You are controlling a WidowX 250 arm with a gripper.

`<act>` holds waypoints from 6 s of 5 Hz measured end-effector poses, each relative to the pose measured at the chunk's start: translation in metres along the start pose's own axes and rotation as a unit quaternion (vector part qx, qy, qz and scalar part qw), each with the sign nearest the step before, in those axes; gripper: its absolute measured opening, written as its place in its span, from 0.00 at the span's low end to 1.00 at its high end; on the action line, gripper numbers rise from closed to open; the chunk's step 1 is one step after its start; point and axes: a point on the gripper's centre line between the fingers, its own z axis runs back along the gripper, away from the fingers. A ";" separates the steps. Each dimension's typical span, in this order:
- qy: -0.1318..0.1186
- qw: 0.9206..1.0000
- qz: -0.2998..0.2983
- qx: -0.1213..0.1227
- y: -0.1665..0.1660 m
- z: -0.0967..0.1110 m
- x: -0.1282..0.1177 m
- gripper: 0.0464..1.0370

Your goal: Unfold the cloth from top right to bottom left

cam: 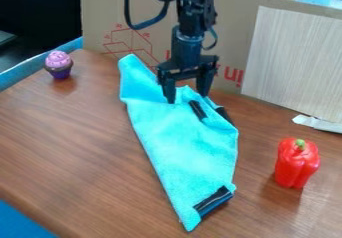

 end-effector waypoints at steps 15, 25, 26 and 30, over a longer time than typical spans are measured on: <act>0.115 0.975 -0.158 -0.109 0.192 -0.027 0.006 0.00; -0.046 0.993 -0.106 0.024 0.236 0.001 0.021 0.74; -0.046 0.993 -0.108 0.023 0.236 0.001 0.021 0.96; -0.018 0.993 -0.076 -0.087 0.242 0.072 0.026 0.96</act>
